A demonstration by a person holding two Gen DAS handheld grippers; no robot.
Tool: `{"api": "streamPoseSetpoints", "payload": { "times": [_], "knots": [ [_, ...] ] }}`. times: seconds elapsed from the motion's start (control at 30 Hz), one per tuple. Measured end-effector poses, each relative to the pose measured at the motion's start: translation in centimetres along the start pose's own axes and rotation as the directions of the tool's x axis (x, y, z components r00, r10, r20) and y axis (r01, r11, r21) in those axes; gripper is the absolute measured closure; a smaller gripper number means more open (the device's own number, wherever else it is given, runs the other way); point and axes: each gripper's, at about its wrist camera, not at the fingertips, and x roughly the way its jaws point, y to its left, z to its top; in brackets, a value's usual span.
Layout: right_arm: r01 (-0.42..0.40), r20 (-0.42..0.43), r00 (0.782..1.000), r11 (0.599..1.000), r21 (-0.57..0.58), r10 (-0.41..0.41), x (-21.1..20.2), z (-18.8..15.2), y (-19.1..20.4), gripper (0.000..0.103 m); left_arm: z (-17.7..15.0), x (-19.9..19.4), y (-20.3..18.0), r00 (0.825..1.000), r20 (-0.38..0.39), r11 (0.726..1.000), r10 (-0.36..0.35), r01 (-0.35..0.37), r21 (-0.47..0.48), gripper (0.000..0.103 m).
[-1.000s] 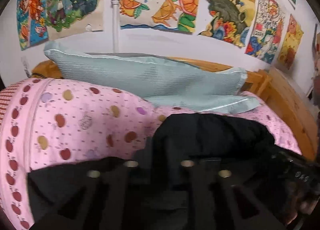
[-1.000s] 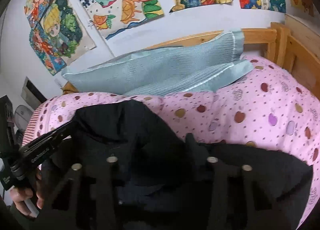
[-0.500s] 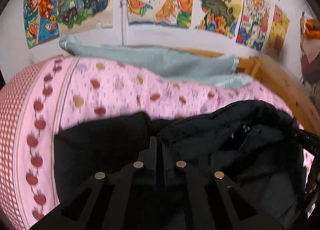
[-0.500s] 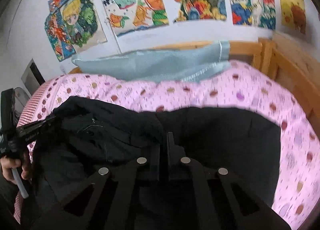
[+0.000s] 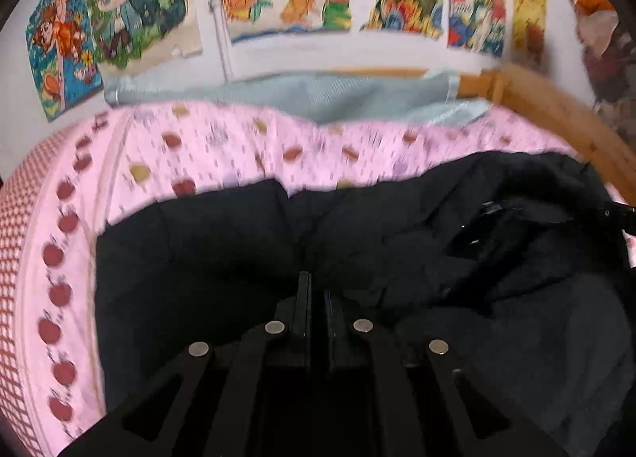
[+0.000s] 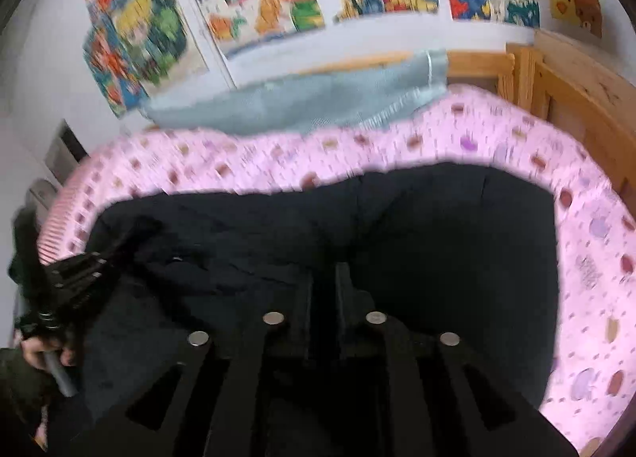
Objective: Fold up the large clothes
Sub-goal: 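Lift the hem with both tools and fold it toward the collar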
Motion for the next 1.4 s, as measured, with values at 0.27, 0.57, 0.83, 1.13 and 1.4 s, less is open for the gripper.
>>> {"api": "streamPoseSetpoints", "payload": {
  "times": [0.27, 0.57, 0.83, 1.13, 1.4],
  "knots": [
    [-0.156, 0.056, 0.987, 0.984, 0.086, 0.152, 1.5, 6.7, 0.5, 0.064, 5.0, -3.0, 4.0, 0.957, 0.204, 0.94, -0.206, 0.252, -0.23, 0.095],
    [-0.187, -0.218, 0.965, 0.963, -0.192, 0.144, 6.4, 1.6, 5.3, 0.093, 7.6, 2.5, -1.8, 0.911, 0.006, 0.908, -0.413, 0.412, -0.077, 0.094],
    [-0.159, -0.307, 0.949, 0.952, -0.261, 0.074, 8.8, -1.2, 3.9, 0.098, 2.5, 5.8, -5.9, 0.913, -0.224, 0.911, -0.34, 0.379, 0.161, 0.097],
    [-0.184, -0.267, 0.953, 0.973, -0.141, 0.142, 12.8, -3.3, 1.5, 0.103, 0.0, 10.2, -7.2, 0.933, -0.239, 0.942, -0.267, 0.306, 0.141, 0.099],
    [-0.163, -0.095, 0.984, 0.972, -0.167, 0.149, 9.4, -4.8, 2.2, 0.102, -0.2, 6.0, -6.5, 0.964, -0.093, 0.954, -0.248, 0.26, 0.151, 0.099]
  ]
}}
